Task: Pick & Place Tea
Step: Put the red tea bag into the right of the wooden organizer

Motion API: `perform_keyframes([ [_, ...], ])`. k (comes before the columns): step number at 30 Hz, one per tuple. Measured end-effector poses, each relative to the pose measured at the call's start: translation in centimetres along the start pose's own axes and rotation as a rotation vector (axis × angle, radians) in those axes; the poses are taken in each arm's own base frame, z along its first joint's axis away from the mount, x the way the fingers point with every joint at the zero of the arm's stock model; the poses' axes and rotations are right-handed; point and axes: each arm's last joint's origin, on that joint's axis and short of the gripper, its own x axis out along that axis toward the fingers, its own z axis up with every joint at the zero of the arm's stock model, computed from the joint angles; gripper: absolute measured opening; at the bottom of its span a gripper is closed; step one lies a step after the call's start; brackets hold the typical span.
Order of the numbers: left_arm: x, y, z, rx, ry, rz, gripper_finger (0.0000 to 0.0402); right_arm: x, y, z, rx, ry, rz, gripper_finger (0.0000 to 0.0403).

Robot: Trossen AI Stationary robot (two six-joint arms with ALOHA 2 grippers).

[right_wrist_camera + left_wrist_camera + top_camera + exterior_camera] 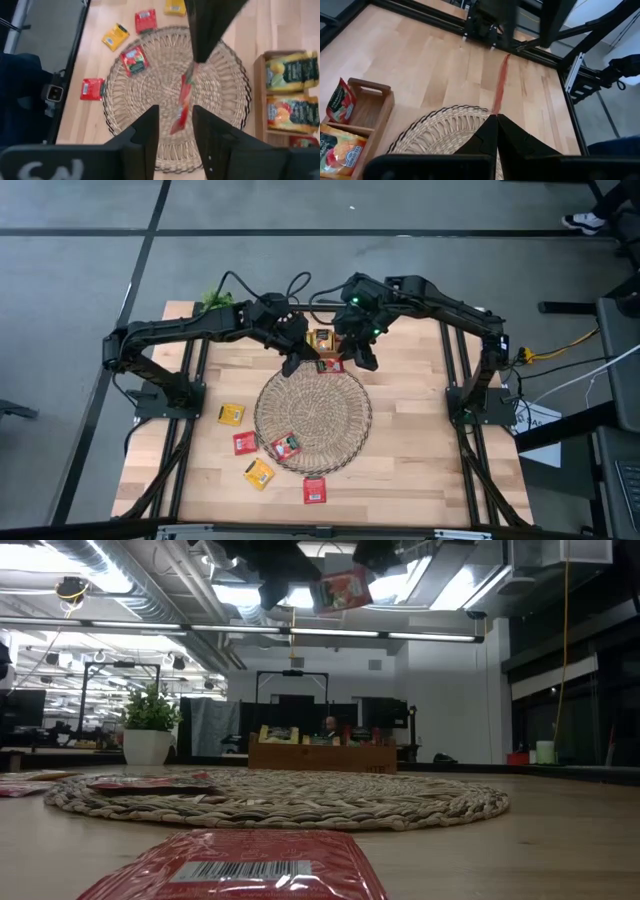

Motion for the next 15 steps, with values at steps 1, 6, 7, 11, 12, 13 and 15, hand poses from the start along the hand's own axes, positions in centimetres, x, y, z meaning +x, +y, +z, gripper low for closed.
perform_keyframes([
  [1, 0.0, 0.0, 0.0, 0.003, 0.0, -0.001, 0.0002, 0.3, -0.2, 0.0, 0.004, 0.012, -0.01, 0.0131],
  [6, 0.1, -0.3, 0.0, 0.01, -0.006, -0.009, 0.0002, 1.4, -0.8, -0.1, 0.018, 0.059, -0.043, 0.0188],
  [7, 0.1, -0.3, 0.0, 0.01, -0.005, -0.008, 0.0002, 1.6, -0.9, -0.1, 0.019, 0.065, -0.045, 0.02],
  [11, 0.1, -0.2, 0.0, 0.009, -0.003, -0.007, 0.0002, 1.9, -1.0, 0.0, 0.007, 0.067, -0.043, 0.0231],
  [12, 0.1, -0.2, 0.0, 0.009, -0.003, -0.007, 0.0002, 2.0, -1.0, 0.0, 0.006, 0.069, -0.042, 0.0233],
  [13, 0.1, -0.2, 0.0, 0.009, -0.003, -0.007, 0.0002, 2.0, -1.1, 0.0, 0.005, 0.07, -0.041, 0.0233],
  [15, 0.1, -0.2, 0.0, 0.008, -0.004, -0.006, 0.0002, 2.1, -1.1, 0.0, 0.007, 0.071, -0.037, 0.0228],
])
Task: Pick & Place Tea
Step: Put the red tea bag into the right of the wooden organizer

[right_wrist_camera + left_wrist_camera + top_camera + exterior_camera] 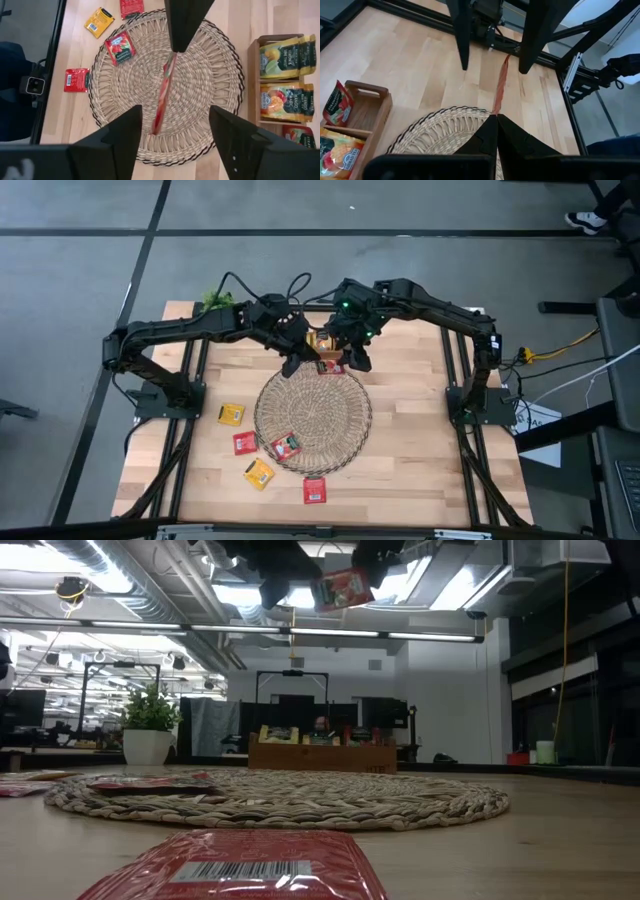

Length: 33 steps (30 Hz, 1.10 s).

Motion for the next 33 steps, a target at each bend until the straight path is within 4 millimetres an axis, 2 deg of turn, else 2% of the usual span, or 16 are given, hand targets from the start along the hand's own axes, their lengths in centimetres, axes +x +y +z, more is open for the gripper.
perform_keyframes([
  [10, -0.02, 0.06, 0.03, 0.0, -0.002, 0.002, 0.0002, -0.02, 0.06, 0.01, -0.001, -0.006, 0.029, 0.013],
  [19, -0.02, 0.06, 0.07, 0.001, -0.007, 0.003, 0.0002, -0.02, 0.06, -0.04, -0.004, -0.001, 0.029, 0.0009],
  [33, -0.19, -0.04, 0.48, 0.001, -0.049, -0.002, 0.0004, -0.33, 0.04, -0.26, -0.008, 0.019, -0.026, 0.0002],
])
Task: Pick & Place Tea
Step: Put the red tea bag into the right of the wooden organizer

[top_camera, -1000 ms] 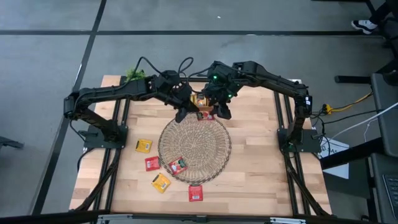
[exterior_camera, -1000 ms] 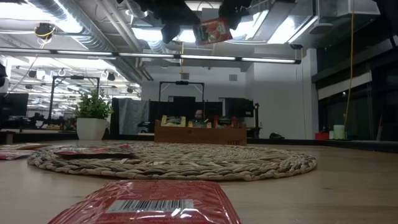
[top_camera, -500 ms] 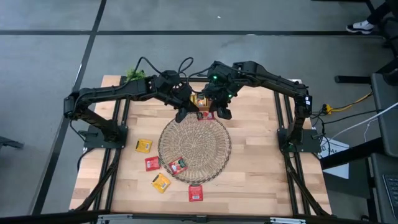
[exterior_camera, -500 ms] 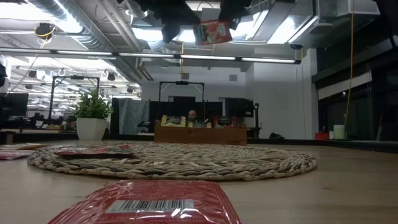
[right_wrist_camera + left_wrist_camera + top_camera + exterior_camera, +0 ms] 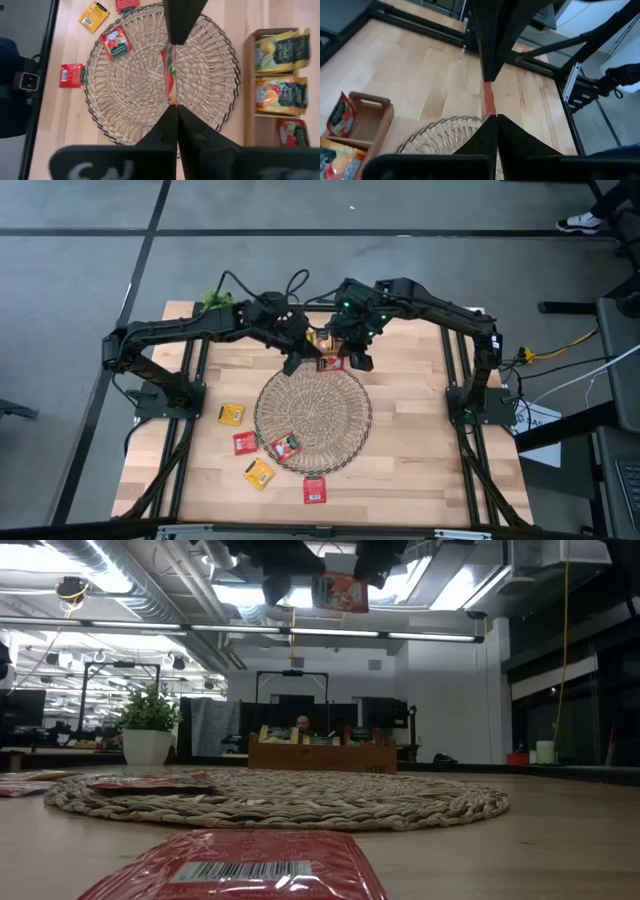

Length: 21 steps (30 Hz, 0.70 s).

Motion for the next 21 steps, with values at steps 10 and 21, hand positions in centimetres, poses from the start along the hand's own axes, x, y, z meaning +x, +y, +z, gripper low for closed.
perform_keyframes([
  [10, -1.4, 1.4, 1.2, -0.002, -0.11, 0.083, 0.007, -3.5, -1.0, -1.1, 0.045, -0.054, -0.078, 0.0001],
  [21, -2.6, 2.5, 2.6, -0.007, -0.232, 0.048, 0.0188, -8.1, -1.5, -2.3, 0.085, -0.194, -0.177, 0.0],
])
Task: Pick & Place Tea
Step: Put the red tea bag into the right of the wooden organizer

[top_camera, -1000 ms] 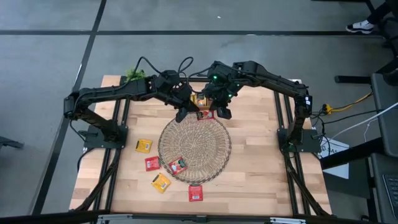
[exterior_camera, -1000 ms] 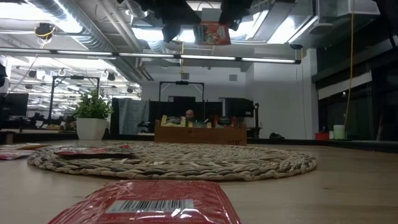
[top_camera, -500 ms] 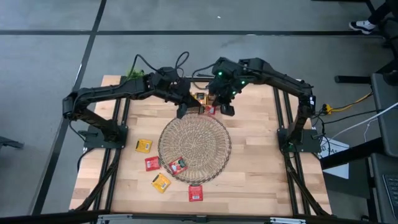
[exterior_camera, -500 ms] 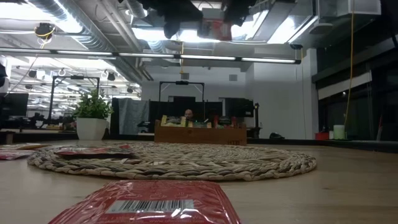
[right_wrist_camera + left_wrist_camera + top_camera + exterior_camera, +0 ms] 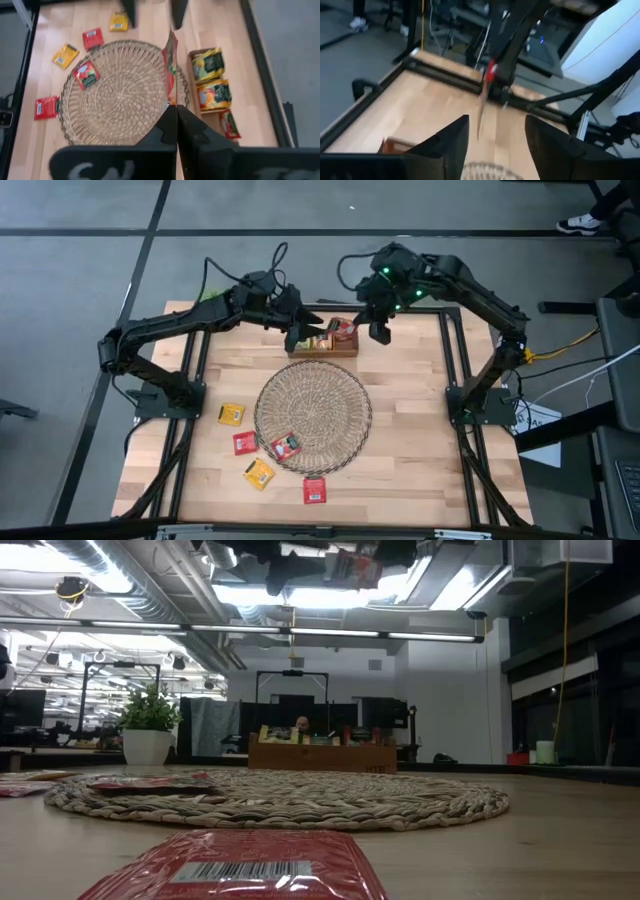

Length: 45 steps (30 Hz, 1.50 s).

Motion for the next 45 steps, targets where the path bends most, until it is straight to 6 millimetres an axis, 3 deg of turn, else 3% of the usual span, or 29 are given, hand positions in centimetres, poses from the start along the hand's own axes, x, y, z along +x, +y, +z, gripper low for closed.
perform_keyframes([
  [5, 0.1, -0.2, 0.5, 0.029, -0.053, -0.014, 0.0203, -0.5, -0.2, 0.2, 0.0, -0.036, -0.005, 0.0],
  [14, 1.1, 0.4, 0.1, 0.034, -0.036, -0.003, 0.0187, -0.5, -0.1, 0.5, -0.008, -0.074, 0.026, 0.0],
  [18, 1.2, 0.4, 0.1, 0.054, -0.036, -0.004, 0.0142, -0.5, -0.1, 0.5, -0.008, -0.074, 0.027, 0.0],
  [24, 1.2, 0.4, 0.1, 0.091, -0.036, -0.004, 0.0016, -0.5, -0.1, 0.5, -0.01, -0.074, 0.027, 0.0],
  [32, 1.1, 0.6, 0.1, 0.092, -0.038, 0.001, 0.0003, -0.7, -0.1, 0.3, -0.009, -0.071, 0.023, 0.0038],
  [39, 1.8, 1.8, -0.3, 0.072, -0.014, 0.025, 0.0002, -4.0, -0.1, -0.5, -0.001, -0.12, -0.081, 0.0068],
  [45, 4.0, 3.1, 0.6, 0.066, 0.065, -0.003, 0.0002, -7.6, 0.2, -1.5, 0.011, -0.189, -0.172, 0.0074],
])
